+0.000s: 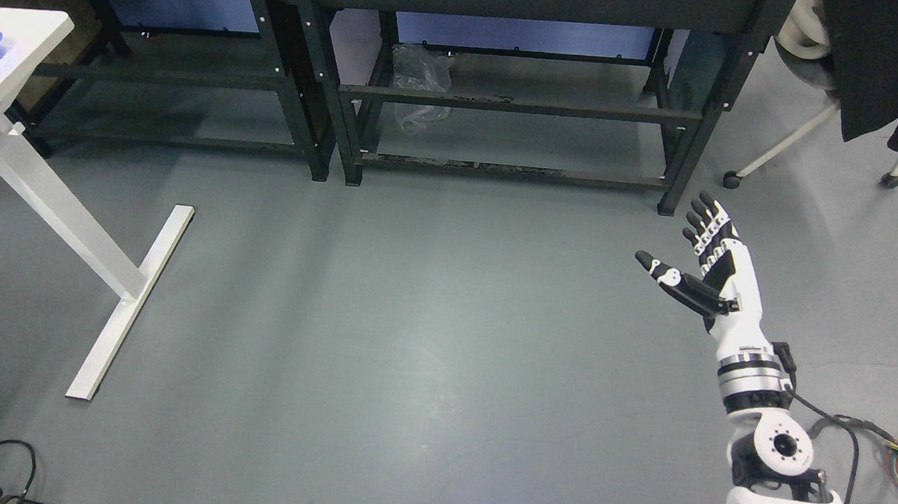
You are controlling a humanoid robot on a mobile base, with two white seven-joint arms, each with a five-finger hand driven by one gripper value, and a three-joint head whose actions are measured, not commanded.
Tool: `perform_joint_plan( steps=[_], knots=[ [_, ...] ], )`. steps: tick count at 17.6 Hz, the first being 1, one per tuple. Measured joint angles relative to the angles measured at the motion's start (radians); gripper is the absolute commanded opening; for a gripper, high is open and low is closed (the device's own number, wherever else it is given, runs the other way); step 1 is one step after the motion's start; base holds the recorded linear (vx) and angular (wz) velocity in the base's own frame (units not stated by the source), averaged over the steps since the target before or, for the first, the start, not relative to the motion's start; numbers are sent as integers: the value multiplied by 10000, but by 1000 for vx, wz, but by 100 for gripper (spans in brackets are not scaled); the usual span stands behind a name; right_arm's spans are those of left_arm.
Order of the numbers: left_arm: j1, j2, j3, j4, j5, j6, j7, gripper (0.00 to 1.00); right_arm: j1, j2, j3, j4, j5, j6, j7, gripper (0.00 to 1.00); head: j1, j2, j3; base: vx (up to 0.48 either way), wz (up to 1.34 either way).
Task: Pick pink block from left shelf to tray
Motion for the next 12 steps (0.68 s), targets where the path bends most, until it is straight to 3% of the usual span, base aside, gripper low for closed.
perform_joint_plan(
  steps=[12],
  knots=[
    [0,0,0,0,0,0,0,100,183,0,-6,-12,0,7,18,99,0,0,0,0,0]
  ],
)
